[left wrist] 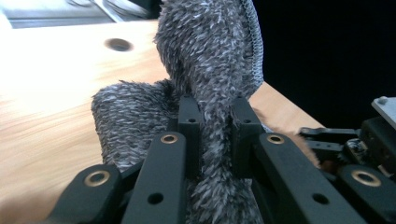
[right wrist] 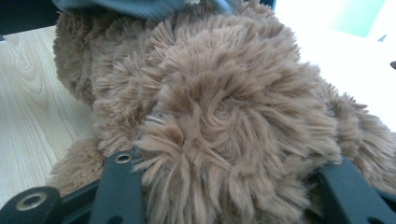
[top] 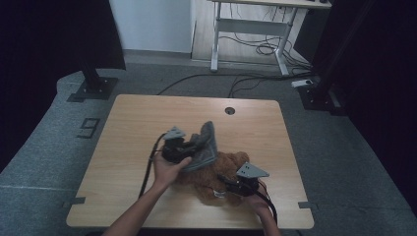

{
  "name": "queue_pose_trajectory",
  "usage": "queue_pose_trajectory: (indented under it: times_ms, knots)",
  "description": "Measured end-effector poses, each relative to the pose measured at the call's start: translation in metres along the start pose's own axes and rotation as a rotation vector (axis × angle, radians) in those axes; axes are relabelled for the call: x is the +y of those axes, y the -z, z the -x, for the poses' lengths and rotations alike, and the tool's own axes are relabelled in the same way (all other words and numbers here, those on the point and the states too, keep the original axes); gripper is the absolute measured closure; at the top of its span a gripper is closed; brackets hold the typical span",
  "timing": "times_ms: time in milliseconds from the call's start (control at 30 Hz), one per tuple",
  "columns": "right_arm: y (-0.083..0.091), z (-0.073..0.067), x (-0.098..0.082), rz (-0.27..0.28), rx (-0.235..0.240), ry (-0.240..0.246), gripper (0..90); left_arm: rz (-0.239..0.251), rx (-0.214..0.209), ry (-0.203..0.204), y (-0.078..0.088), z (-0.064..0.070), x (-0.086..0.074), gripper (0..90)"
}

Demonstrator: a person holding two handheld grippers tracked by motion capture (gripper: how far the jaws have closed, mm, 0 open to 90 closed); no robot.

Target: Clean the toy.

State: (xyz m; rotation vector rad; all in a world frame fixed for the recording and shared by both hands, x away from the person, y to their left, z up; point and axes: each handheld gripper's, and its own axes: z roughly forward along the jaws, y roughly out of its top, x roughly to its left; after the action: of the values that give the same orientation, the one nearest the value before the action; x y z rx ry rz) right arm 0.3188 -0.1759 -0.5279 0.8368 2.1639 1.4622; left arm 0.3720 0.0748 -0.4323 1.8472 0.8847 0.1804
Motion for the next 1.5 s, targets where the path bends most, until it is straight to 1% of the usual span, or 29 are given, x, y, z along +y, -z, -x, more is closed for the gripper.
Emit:
queue_pose_trajectory:
  times_ms: [67, 167, 233, 267, 333, 400, 500, 633, 700, 767, 800, 833, 900, 967, 1000, 1067, 1133, 1200, 1300, 1400, 1467, 1500]
  knots:
    - [0.000, 0.000, 0.000, 0.000, -0.001, 0.002, 49.5, -0.034, -0.030, -0.018, -0.020, 0.014, 0.004, 78.4]
    - [0.000, 0.000, 0.000, -0.001, -0.003, 0.002, 49.3, -0.065, -0.070, -0.023, -0.043, 0.030, 0.004, 78.3]
    - [0.000, 0.000, 0.000, -0.001, -0.003, 0.002, 49.3, -0.096, -0.079, -0.027, -0.055, 0.037, 0.000, 78.3]
    - [0.000, 0.000, 0.000, -0.002, -0.004, 0.003, 49.3, -0.115, -0.072, -0.044, -0.063, 0.041, -0.003, 78.2]
    - [0.000, 0.000, -0.001, -0.006, -0.006, 0.000, 49.3, -0.125, -0.057, -0.065, -0.067, 0.042, -0.006, 78.0]
    - [-0.001, 0.000, -0.002, -0.002, -0.005, -0.007, 49.3, -0.121, -0.057, -0.051, -0.065, 0.038, -0.007, 78.0]
    - [-0.001, -0.001, -0.001, -0.006, -0.010, -0.004, 49.3, -0.114, -0.042, -0.037, -0.058, 0.030, -0.008, 78.1]
    - [-0.001, -0.001, -0.001, -0.007, -0.011, -0.003, 49.3, -0.098, -0.024, -0.004, -0.040, 0.014, -0.011, 78.0]
    - [-0.001, -0.001, -0.001, -0.006, -0.011, -0.005, 49.3, -0.099, -0.002, 0.004, -0.032, 0.007, -0.012, 78.0]
    - [-0.001, 0.000, -0.001, -0.005, -0.011, -0.008, 49.3, -0.098, 0.022, 0.000, -0.025, 0.001, -0.014, 78.0]
    - [-0.001, -0.001, -0.001, -0.005, -0.012, -0.008, 49.3, -0.093, 0.033, 0.002, -0.018, -0.005, -0.017, 78.0]
    - [-0.001, -0.001, -0.001, -0.003, -0.013, -0.006, 49.3, -0.088, 0.036, 0.007, -0.014, -0.008, -0.019, 78.0]
    - [-0.001, -0.001, -0.001, -0.004, -0.013, -0.005, 49.3, -0.066, 0.039, 0.027, -0.001, -0.018, -0.023, 77.9]
    - [-0.001, -0.001, -0.001, -0.003, -0.013, -0.004, 49.2, -0.045, 0.053, 0.033, 0.011, -0.025, -0.026, 77.8]
    - [-0.001, -0.001, -0.001, -0.003, -0.013, -0.004, 49.2, -0.031, 0.064, 0.039, 0.020, -0.030, -0.028, 77.8]
    - [-0.001, -0.001, -0.001, 0.000, -0.014, -0.006, 49.2, -0.011, 0.068, 0.062, 0.032, -0.039, -0.030, 77.7]
    - [-0.001, -0.001, -0.002, 0.000, -0.015, -0.006, 49.2, 0.015, 0.082, 0.089, 0.046, -0.049, -0.033, 77.6]
    - [-0.001, -0.001, -0.002, 0.001, -0.015, -0.007, 49.1, 0.026, 0.093, 0.113, 0.056, -0.057, -0.038, 77.6]
    - [-0.001, -0.001, -0.002, 0.002, -0.015, -0.010, 49.0, 0.025, 0.112, 0.135, 0.065, -0.068, -0.047, 77.6]
    - [-0.001, -0.001, -0.002, 0.002, -0.015, -0.011, 49.0, 0.023, 0.123, 0.149, 0.068, -0.075, -0.055, 77.7]
    - [-0.001, -0.001, -0.002, 0.002, -0.016, -0.012, 49.0, 0.019, 0.146, 0.146, 0.070, -0.078, -0.061, 77.7]
    - [-0.001, -0.001, -0.002, 0.002, -0.016, -0.012, 49.0, 0.013, 0.165, 0.134, 0.070, -0.078, -0.063, 77.8]
